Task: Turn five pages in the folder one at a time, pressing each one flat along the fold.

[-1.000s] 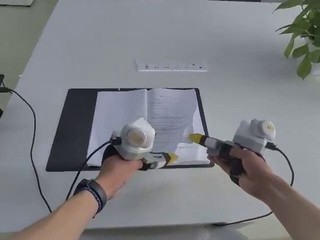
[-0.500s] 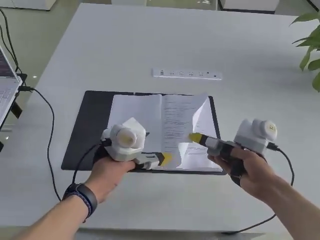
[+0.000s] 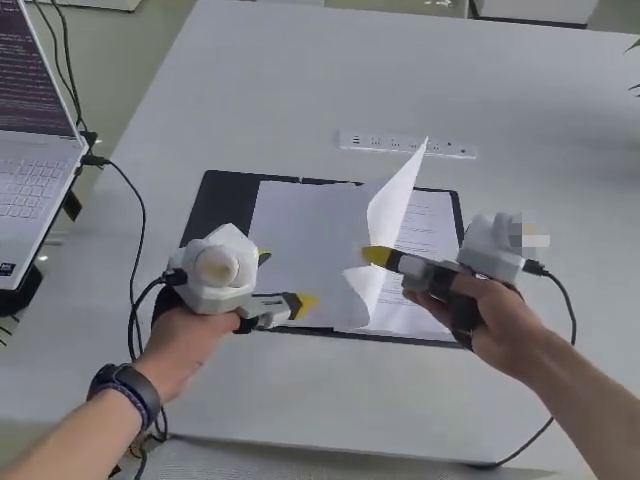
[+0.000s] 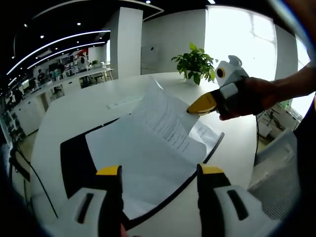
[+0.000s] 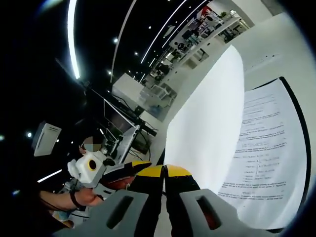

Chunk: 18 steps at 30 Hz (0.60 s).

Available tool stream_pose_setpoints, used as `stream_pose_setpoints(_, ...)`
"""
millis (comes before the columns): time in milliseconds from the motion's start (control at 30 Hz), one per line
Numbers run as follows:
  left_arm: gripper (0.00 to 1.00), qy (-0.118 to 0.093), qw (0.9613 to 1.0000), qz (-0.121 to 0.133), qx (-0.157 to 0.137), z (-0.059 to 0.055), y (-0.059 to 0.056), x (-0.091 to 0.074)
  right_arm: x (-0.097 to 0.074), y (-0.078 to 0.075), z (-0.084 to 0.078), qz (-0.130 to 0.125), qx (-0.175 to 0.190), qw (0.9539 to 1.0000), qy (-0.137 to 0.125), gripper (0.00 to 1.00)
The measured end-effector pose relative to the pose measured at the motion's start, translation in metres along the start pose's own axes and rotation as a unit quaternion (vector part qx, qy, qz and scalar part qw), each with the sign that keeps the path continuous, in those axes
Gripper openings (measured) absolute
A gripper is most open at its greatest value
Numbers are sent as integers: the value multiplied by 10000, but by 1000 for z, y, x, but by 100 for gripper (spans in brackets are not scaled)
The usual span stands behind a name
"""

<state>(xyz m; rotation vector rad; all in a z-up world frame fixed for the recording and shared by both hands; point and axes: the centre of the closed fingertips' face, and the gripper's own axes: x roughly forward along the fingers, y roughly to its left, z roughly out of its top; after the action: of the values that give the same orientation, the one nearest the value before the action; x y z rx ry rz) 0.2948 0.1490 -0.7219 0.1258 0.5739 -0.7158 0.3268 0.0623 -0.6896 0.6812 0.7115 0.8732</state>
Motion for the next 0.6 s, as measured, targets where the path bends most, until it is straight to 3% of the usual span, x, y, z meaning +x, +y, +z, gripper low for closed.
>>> stream_pose_setpoints(300,61,-59,9994,296,-180,-12,25,-28,32,24,-13,259,-147,9990,346,0)
stream_pose_setpoints(500,63,-112,9988,408,-234,-15,32,-39,53,32,-20,347,-190,9977,545,0)
stream_pose_setpoints(600,63,-154,9982,454,-372,-19,35,-46,65,37,-31,365,-303,9959,765,0)
